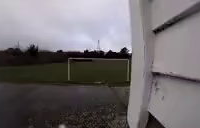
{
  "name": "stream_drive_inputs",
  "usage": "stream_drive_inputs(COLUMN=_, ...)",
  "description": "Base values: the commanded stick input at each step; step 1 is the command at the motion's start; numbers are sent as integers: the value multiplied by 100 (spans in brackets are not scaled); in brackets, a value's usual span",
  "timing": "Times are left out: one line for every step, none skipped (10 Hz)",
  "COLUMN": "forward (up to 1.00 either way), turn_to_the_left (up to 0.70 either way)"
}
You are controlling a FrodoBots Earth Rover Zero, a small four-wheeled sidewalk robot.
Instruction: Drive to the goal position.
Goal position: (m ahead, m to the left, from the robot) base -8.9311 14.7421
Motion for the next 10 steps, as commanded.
stream_drive_inputs(forward=0, turn_to_the_left=45)
stream_drive_inputs(forward=0, turn_to_the_left=45)
stream_drive_inputs(forward=0, turn_to_the_left=45)
stream_drive_inputs(forward=0, turn_to_the_left=45)
stream_drive_inputs(forward=0, turn_to_the_left=45)
stream_drive_inputs(forward=0, turn_to_the_left=45)
stream_drive_inputs(forward=0, turn_to_the_left=45)
stream_drive_inputs(forward=0, turn_to_the_left=45)
stream_drive_inputs(forward=0, turn_to_the_left=45)
stream_drive_inputs(forward=0, turn_to_the_left=45)
